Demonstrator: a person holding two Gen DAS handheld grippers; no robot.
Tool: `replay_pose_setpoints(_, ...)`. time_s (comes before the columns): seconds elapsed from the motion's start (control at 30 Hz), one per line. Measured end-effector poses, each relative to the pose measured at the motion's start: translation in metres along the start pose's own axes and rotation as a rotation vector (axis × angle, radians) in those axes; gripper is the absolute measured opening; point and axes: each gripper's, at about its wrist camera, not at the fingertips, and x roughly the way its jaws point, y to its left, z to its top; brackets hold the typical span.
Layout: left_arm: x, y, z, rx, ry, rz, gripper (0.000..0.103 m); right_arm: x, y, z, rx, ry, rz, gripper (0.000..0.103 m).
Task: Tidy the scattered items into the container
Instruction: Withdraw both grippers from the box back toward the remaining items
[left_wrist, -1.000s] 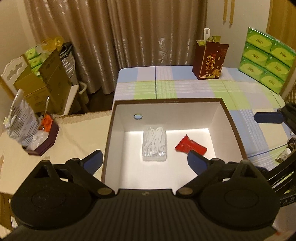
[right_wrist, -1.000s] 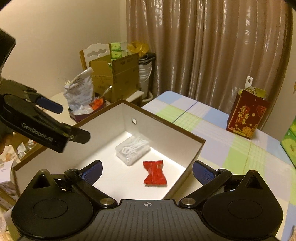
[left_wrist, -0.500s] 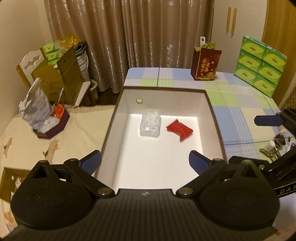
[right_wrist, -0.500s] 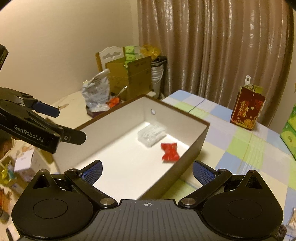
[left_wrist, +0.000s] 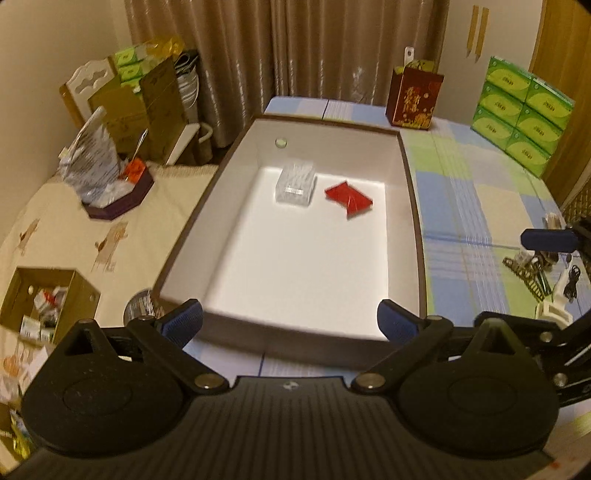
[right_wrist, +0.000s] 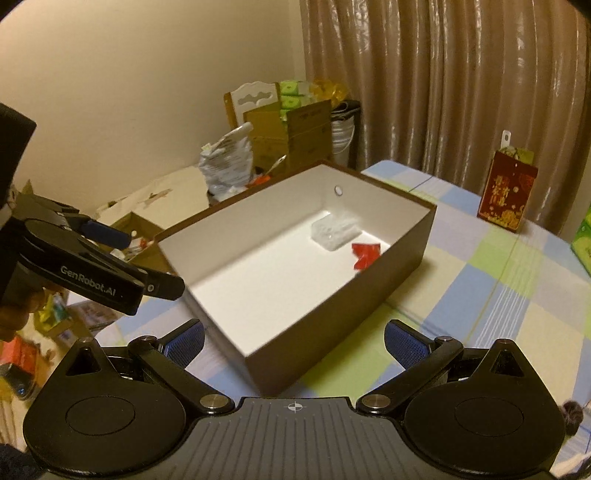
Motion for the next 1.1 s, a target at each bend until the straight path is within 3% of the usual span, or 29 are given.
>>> replay_pose_setpoints(0.4,-0.015,-0.038,-0.033,-0.017,0.046,0.009,0.099,-0.032,-0.026,-0.039,0.011,0.078,0.032,0.101)
replay_pose_setpoints(0.67,-0.012,-0.086,-0.042,0.024,0.060,-0.023,0.099,-0.070,-0.055,-0.070,0.083,0.106,-0.053,0.101)
replay_pose_setpoints(1.1,0.006,-0.179,-0.044,0.139,0.074,-0.137,0.099,-0.132,-0.122,-0.126,0.253,0.139,-0.229,0.101)
